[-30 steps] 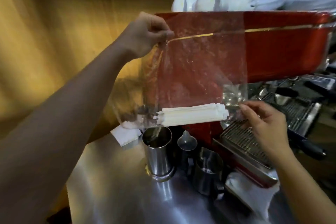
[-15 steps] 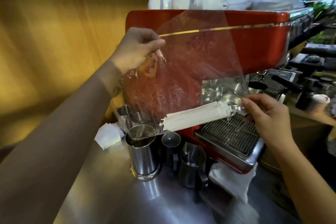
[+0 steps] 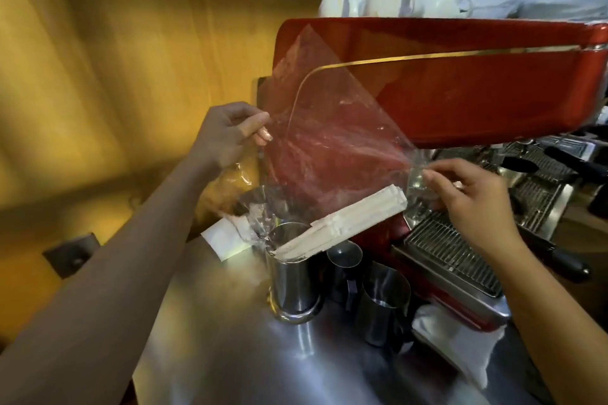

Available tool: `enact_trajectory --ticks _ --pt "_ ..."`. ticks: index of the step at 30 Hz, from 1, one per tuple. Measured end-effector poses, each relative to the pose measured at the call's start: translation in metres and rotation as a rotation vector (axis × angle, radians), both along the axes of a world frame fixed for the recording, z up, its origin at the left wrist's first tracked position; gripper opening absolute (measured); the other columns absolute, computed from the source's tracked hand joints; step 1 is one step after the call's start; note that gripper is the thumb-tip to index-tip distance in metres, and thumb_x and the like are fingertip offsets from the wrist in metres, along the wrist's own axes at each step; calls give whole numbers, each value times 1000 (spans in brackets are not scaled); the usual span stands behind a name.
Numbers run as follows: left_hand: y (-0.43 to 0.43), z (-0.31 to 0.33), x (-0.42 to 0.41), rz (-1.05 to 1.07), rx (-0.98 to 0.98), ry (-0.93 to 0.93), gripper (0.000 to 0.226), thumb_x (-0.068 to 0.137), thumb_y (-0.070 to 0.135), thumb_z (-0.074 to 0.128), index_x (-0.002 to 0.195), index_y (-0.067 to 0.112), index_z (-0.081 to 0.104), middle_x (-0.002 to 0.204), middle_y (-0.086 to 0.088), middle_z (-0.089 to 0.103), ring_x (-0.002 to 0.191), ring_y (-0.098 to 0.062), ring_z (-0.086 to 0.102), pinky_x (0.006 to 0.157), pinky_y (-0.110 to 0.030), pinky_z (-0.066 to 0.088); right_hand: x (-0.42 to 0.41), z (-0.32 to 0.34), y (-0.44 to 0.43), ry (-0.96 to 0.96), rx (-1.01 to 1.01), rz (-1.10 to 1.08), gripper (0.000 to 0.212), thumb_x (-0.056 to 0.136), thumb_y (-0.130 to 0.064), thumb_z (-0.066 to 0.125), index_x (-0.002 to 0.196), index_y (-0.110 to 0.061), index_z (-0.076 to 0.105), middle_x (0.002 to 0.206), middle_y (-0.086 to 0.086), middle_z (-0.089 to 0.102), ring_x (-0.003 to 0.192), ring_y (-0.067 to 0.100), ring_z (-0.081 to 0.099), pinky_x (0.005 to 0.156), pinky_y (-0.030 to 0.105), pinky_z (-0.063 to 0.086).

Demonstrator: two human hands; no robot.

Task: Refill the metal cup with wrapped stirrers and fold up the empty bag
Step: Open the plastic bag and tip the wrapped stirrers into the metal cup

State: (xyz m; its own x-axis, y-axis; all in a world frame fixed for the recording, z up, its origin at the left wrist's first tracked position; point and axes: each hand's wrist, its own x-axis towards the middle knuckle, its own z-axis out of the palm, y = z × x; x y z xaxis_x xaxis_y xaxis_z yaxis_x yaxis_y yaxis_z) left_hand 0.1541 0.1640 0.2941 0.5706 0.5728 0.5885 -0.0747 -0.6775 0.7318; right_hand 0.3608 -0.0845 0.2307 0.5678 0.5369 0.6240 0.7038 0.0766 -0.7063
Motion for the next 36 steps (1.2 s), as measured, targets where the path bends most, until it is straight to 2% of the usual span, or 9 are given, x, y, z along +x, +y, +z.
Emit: enact_trajectory --ticks 2,5,10,15,21,25,28,33,36 --pt "9 -9 -11 23 -34 -7 18 90 13 57 75 11 66 57 9 69 56 -8 62 58 -21 51 -4 4 12 -41 -18 9 7 86 -21 60 88 -23 66 76 -8 65 66 25 64 59 37 54" --pt "18 -25 -27 56 -72 -49 19 90 15 58 74 13 66 58 11 69 58 -2 62 57 -13 48 -11 11 30 -108 -26 23 9 86 -20 60 91 -17 67 75 -15 61 67 12 62 62 36 54" --pt "32 -52 -51 137 -179 -57 14 90 21 57 82 17 68 64 13 72 60 2 63 55 -8 47 -21 24 55 -161 -11 90 6 85 -17 62 87 -20 67 72 -12 62 68 15 62 64 23 49" --pt "40 -74 -64 198 -316 -122 16 89 22 59 76 24 68 63 10 71 60 -4 65 58 -15 52 -28 35 73 -160 -38 148 6 84 -19 63 86 -17 69 77 2 68 74 26 65 70 47 54" --pt "39 -87 -71 219 -411 -180 19 89 24 59 74 25 69 63 8 71 62 -7 65 58 -15 52 -30 40 87 -193 -26 181 12 83 -23 64 91 -15 67 79 2 67 77 24 65 75 45 54" --pt "41 -94 -74 216 -433 -177 17 88 27 59 76 24 70 67 6 71 67 -12 64 65 -24 51 -27 27 89 -49 12 184 38 80 -31 67 114 -21 55 95 -2 63 91 16 61 82 32 50" --pt "42 -97 -74 216 -447 -184 17 88 29 59 75 25 70 68 6 71 67 -11 64 66 -26 50 -27 14 90 112 16 266 50 74 -39 71 116 -27 48 99 -4 63 95 12 61 83 28 48" --pt "43 -101 -73 233 -469 -192 18 89 28 58 76 24 70 70 5 71 69 -13 64 66 -27 49 -28 -10 92 164 -6 304 24 76 -34 69 98 -30 62 94 -5 67 88 8 64 79 27 49" --pt "42 -101 -74 225 -476 -180 17 87 32 59 79 22 69 72 5 71 69 -10 65 62 -21 51 -28 -15 96 209 26 276 17 79 -30 68 96 -27 67 93 -4 70 89 12 65 80 35 53"
